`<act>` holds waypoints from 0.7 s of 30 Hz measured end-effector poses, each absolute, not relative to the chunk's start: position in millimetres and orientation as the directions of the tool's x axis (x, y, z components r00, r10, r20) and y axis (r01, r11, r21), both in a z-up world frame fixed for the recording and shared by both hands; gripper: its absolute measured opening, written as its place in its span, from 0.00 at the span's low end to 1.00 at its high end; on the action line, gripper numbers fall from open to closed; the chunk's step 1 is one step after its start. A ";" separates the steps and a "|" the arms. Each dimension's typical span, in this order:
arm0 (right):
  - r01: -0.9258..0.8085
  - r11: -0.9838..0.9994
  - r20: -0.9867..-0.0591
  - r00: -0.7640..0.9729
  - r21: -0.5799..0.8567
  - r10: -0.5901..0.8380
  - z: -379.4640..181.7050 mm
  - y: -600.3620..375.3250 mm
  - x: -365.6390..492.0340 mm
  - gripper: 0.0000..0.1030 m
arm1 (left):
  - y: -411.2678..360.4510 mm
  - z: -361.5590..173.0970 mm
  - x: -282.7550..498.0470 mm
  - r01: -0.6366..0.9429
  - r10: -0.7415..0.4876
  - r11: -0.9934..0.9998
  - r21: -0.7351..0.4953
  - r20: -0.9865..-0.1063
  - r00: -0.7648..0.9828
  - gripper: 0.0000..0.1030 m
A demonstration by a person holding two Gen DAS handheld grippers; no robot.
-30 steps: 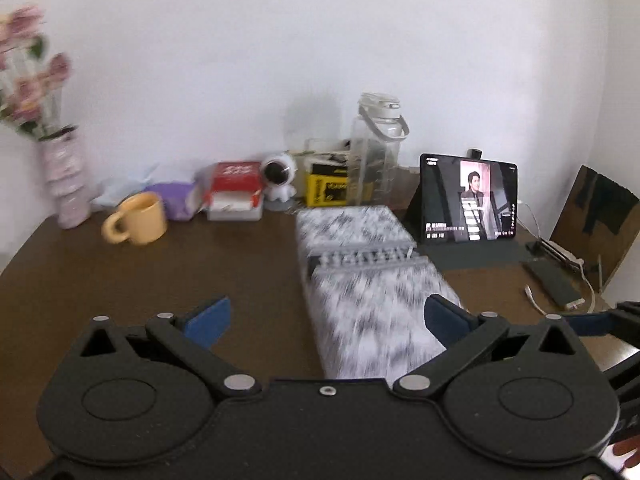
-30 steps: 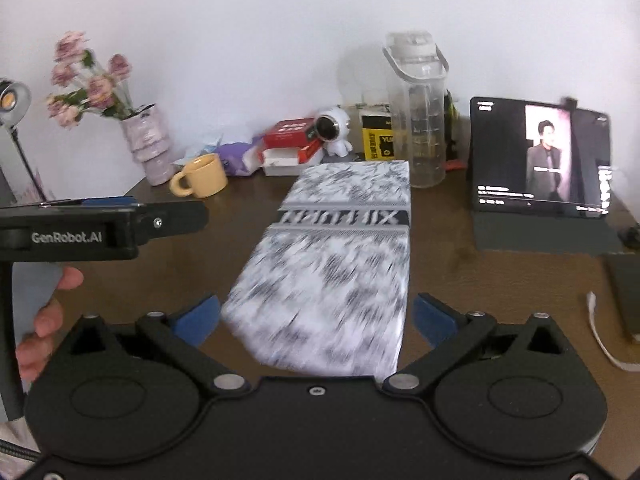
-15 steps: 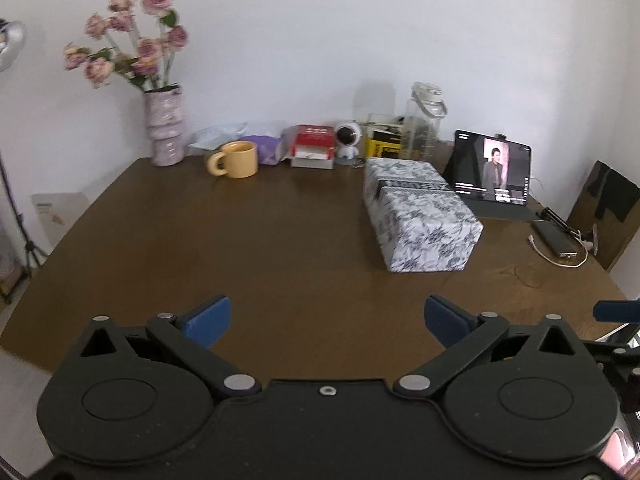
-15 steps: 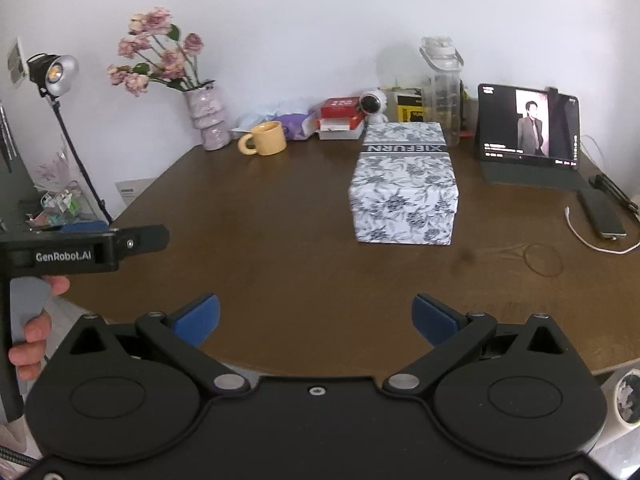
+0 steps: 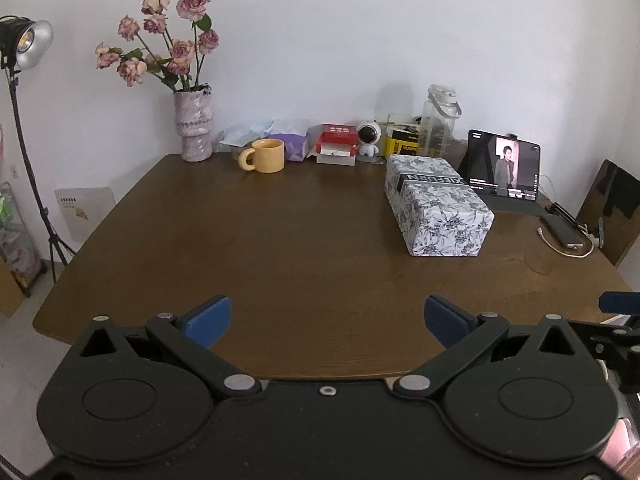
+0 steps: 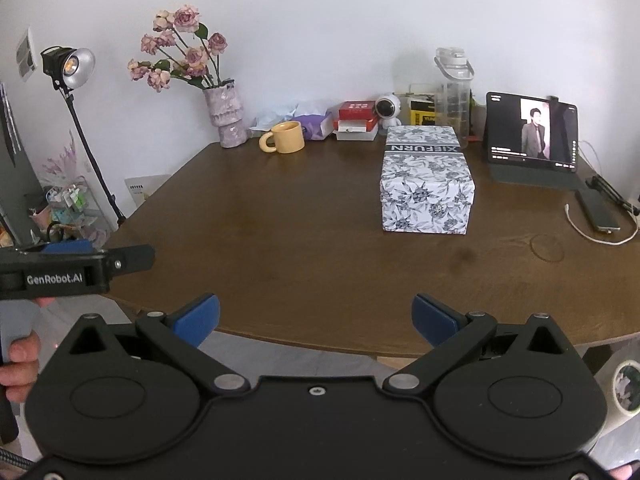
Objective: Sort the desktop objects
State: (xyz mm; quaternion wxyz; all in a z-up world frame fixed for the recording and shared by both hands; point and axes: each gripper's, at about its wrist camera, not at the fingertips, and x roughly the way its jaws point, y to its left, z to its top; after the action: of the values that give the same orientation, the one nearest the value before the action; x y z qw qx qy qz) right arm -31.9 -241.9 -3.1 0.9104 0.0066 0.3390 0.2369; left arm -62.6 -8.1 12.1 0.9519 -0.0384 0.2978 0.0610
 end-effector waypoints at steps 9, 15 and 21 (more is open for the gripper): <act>-0.397 0.902 -0.598 0.686 0.170 0.414 1.2 -223.2 -48.2 1.00 | 3.1 10.9 -70.3 -0.137 0.090 0.990 -0.042 -0.559 0.824 1.00; -0.346 0.918 -0.606 0.693 0.196 0.391 -3.8 -220.7 -52.1 1.00 | 10.3 11.9 -72.4 -0.137 0.092 0.990 -0.041 -0.556 0.826 1.00; -0.311 0.930 -0.609 0.705 0.195 0.363 -6.2 -219.2 -52.1 1.00 | 15.7 8.8 -71.7 -0.129 0.079 0.991 -0.047 -0.568 0.819 1.00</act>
State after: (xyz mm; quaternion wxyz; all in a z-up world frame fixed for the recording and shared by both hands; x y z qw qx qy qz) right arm -52.1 -219.2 -6.2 0.9225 0.0390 0.3377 0.1827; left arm -71.7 15.7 8.8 0.9528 -0.0416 0.2957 0.0546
